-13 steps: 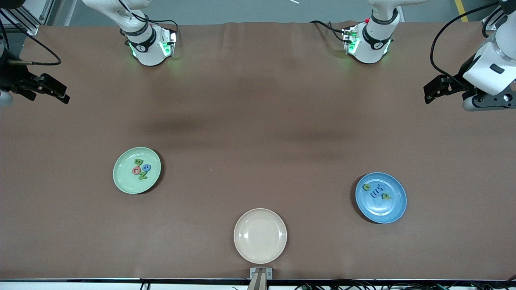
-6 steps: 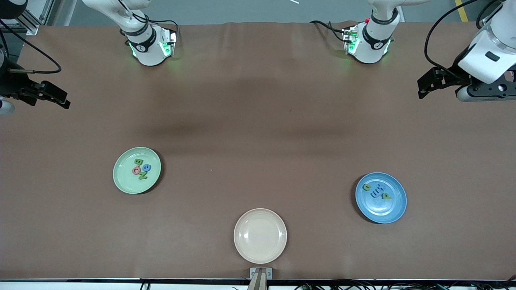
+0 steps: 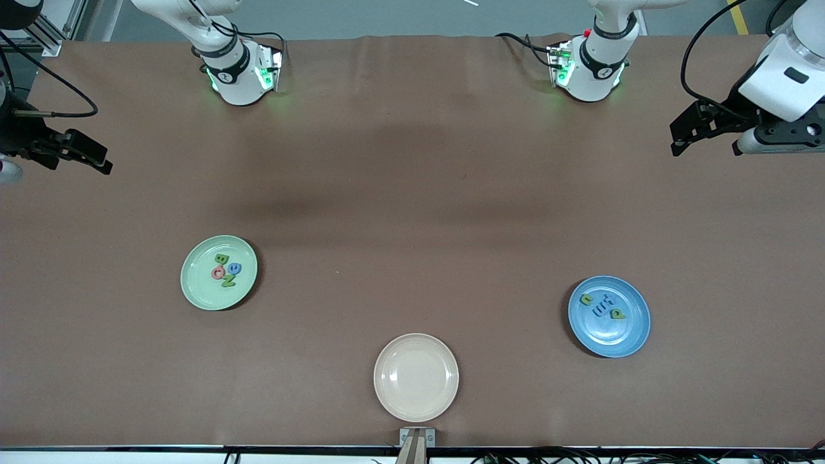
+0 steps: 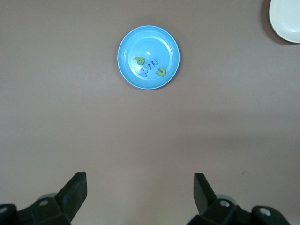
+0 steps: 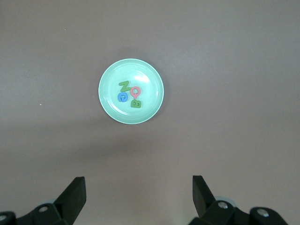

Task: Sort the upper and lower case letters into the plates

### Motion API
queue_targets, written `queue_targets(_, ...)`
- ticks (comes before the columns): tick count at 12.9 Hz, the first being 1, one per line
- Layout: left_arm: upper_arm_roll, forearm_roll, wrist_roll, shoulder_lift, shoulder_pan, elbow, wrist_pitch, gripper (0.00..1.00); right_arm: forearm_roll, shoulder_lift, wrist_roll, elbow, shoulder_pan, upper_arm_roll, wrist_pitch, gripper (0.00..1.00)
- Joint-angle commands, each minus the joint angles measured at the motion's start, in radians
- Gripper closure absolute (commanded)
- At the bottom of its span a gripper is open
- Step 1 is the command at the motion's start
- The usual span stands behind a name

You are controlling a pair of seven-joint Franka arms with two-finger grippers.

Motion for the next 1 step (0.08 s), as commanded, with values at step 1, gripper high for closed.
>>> queue_targets(1, -0.001, -0.006, 0.040, 0.020, -0.005, 0.024, 0.000, 0.00, 0.016, -0.002, -0.049, 0.008, 0.006, -0.006, 0.007, 0.00)
